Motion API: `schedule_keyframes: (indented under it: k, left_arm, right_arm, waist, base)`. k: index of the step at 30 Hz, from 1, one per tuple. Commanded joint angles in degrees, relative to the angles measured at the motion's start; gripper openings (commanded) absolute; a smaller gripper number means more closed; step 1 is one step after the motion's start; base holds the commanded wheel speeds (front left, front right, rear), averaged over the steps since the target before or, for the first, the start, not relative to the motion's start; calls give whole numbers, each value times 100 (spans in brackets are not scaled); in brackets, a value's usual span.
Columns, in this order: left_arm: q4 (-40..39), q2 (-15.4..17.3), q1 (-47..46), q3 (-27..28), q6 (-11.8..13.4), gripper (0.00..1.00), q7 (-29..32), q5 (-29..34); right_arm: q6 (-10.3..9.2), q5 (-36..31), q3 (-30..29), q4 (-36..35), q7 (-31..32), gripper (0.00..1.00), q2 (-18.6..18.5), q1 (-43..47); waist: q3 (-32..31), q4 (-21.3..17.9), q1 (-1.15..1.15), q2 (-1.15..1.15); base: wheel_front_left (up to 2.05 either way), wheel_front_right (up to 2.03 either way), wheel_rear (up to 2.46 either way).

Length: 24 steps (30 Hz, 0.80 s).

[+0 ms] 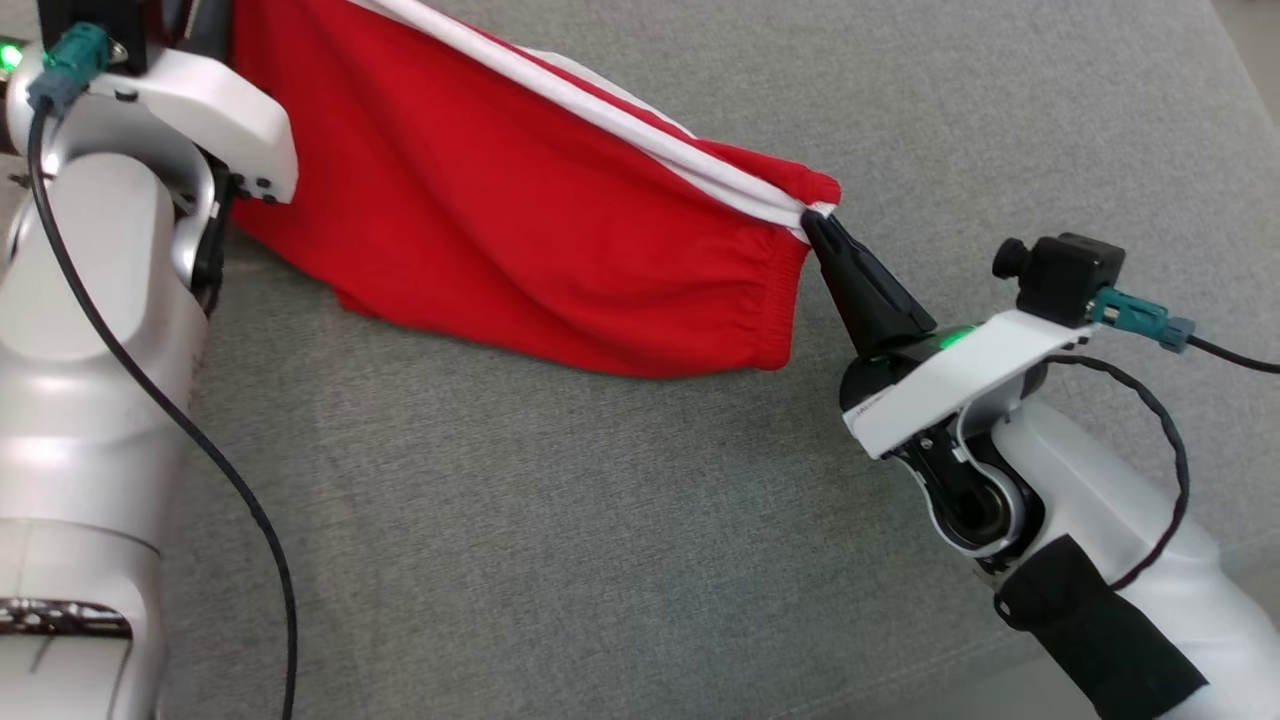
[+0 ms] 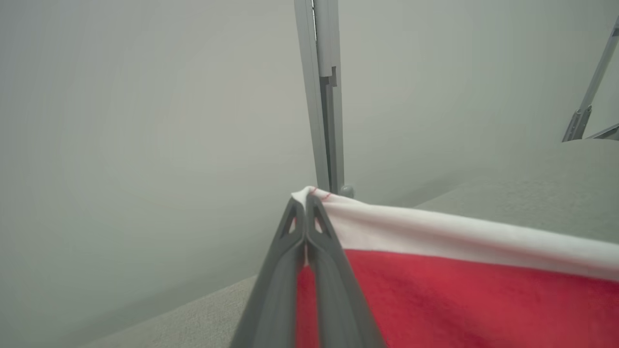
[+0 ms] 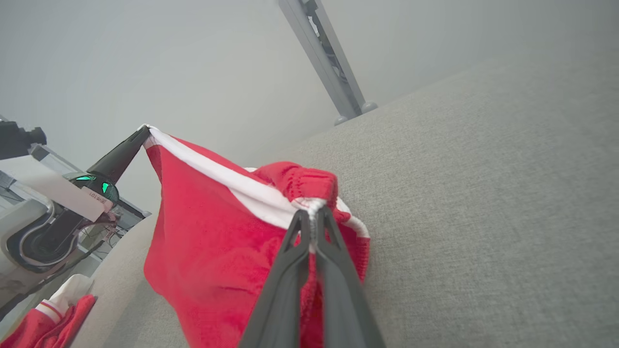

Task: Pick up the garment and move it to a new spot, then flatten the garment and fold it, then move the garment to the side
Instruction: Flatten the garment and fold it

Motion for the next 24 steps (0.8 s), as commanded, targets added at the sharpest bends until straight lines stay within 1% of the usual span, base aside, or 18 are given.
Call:
schedule_keyframes:
  k: [1,5,11,19,24]
  left_arm:
    - [44,51,-109,6,39,0,1,30]
    - [506,178,-502,-72,72,0,87,124]
    - [1050,277,-938,-216,62,0,129,217]
    - [1544,354,-1354,-369,108,0,131,290]
    - [1744,372,-1467,-379,242,0,99,236]
  right_arm:
    - [1,-29,-24,50,-26,0,4,-68]
    - [1,-126,-83,283,-27,0,259,-284]
    - [1,-218,-214,573,-27,0,525,-498]
    - [1,-317,-402,727,-27,0,721,-650]
    - [0,-343,-461,856,-27,0,799,-710]
  waist:
    - [123,-114,0,0]
    - [311,-247,0,0]
    - [549,-367,0,0]
    - [831,-474,0,0]
    - [930,-513,0,0]
  base:
    - [0,0,0]
    - [0,0,0]
    - [0,0,0]
    - [0,0,0]
    - [0,0,0]
